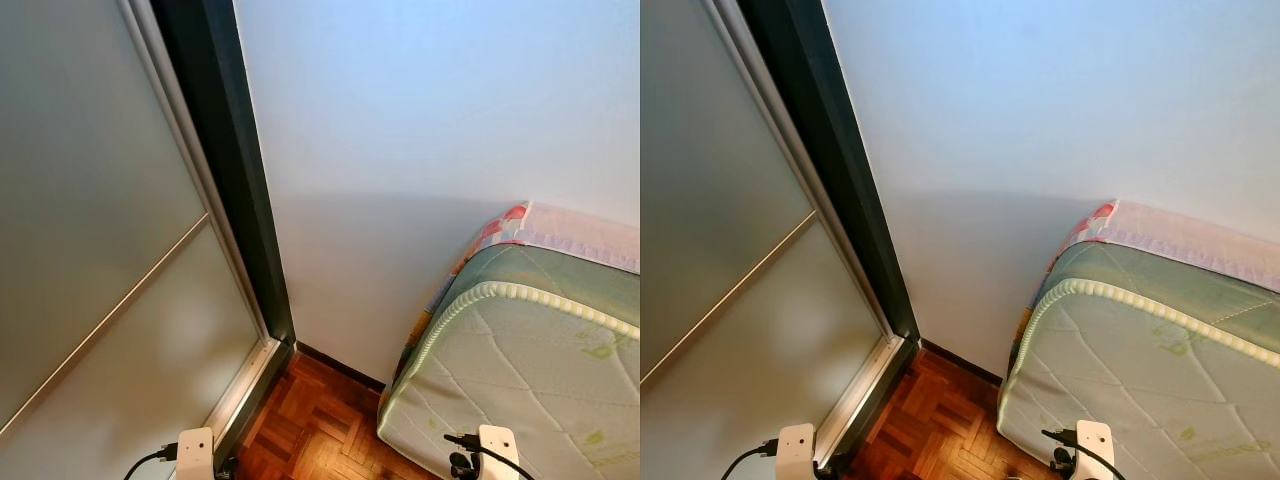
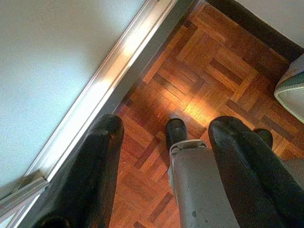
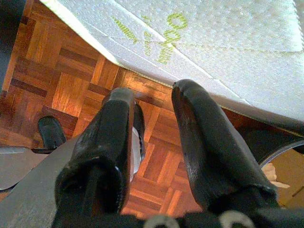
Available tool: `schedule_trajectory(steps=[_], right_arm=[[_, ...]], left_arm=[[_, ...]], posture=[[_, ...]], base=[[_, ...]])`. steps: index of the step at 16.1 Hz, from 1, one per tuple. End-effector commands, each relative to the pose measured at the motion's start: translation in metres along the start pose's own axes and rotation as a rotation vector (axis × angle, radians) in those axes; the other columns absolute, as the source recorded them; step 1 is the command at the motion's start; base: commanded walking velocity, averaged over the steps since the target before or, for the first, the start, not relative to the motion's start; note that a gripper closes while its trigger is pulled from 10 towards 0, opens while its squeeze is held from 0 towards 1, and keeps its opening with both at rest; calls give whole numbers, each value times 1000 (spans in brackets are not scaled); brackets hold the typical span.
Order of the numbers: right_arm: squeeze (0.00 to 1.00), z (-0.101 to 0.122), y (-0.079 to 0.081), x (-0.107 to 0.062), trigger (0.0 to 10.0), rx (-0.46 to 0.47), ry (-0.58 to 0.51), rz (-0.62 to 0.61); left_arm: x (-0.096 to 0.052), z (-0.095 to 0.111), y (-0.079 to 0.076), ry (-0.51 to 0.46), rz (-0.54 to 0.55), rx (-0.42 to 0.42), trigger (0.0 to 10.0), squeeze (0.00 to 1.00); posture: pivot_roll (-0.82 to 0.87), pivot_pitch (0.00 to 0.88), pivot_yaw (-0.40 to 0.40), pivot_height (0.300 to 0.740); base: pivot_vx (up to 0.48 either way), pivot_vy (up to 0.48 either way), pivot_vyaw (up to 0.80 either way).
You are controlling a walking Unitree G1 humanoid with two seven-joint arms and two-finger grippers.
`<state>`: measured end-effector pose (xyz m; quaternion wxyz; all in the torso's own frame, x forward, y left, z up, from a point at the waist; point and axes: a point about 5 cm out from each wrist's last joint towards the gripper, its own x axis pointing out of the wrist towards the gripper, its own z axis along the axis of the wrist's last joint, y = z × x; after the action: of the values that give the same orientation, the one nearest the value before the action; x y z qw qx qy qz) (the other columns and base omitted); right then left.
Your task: Clean up the room
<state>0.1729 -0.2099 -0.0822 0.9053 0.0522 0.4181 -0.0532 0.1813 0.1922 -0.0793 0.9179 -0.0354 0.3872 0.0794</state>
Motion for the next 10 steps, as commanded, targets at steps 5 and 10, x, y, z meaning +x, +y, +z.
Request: schedule_trajectory(steps=[5, 10], right_arm=[[0, -4, 5, 2, 10000, 27, 102, 36], [0, -4, 5, 2, 10000, 27, 102, 36]], left_arm=[[13, 33, 4, 61, -118, 5, 10000, 0], [13, 33, 4, 61, -118, 5, 10000, 0]], posture=[[-113, 0, 54, 740], [-113, 0, 54, 740]], base=[[0, 0, 0], [0, 0, 0]])
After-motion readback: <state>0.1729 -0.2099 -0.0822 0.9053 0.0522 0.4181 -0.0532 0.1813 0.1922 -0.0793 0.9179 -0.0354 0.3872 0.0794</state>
